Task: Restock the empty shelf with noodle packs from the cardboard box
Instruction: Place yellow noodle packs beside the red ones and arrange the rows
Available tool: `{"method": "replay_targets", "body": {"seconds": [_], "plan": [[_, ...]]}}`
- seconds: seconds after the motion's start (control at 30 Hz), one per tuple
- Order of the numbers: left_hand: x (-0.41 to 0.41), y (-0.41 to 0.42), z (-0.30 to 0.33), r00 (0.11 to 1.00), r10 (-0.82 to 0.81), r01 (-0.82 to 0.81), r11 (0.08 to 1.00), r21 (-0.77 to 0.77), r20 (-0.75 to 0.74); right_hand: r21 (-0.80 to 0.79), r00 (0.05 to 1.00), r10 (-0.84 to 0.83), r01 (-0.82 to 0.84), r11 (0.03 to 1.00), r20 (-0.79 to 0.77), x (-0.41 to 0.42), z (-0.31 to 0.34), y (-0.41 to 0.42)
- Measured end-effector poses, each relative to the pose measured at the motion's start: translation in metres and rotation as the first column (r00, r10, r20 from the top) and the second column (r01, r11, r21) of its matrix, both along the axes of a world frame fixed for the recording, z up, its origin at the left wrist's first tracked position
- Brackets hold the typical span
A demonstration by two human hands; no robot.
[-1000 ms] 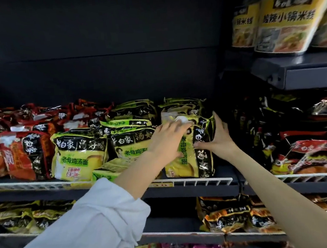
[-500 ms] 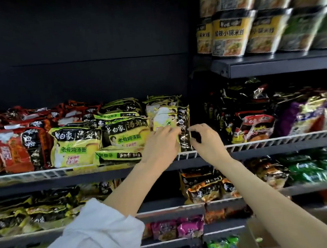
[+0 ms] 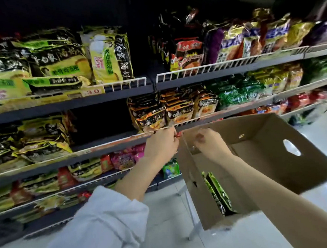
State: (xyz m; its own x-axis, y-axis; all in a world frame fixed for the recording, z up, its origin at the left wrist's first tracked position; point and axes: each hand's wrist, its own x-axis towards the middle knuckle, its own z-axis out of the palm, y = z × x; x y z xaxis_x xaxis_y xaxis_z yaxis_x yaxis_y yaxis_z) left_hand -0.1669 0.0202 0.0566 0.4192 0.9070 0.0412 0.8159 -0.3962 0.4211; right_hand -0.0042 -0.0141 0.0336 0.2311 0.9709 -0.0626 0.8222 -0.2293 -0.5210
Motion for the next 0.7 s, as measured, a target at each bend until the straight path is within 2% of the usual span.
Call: {"method": "replay_targets", "body": {"seconds": [0.17, 0.27, 0.37, 0.47, 0.7], "plan": [[0.038, -0.02, -0.06, 0.998, -0.065, 0.065, 0.968, -0.242, 0.008, -0.253, 0.999, 0.01, -0.001, 0.968, 0.036, 0.044, -0.061, -0.031], [0.051, -0.024, -0.087, 0.998, -0.024, 0.041, 0.939, -0.342, 0.054, -0.387, 0.999, 0.054, -0.049, 0.921, 0.001, 0.057, -0.094, -0.042], [0.059, -0.026, -0.104, 0.997, 0.027, 0.003, 0.921, -0.39, 0.07, -0.452, 0.997, 0.049, -0.071, 0.889, -0.061, 0.06, -0.115, -0.049], [0.061, -0.019, -0.111, 0.996, 0.026, 0.012, 0.908, -0.419, 0.084, -0.527, 0.996, -0.031, -0.02, 0.85, -0.089, 0.053, -0.127, -0.055], [0.062, -0.003, -0.11, 0.998, -0.059, 0.057, 0.861, -0.505, 0.011, -0.598, 0.997, -0.077, 0.072, 0.799, 0.018, 0.041, -0.144, -0.056]]}}
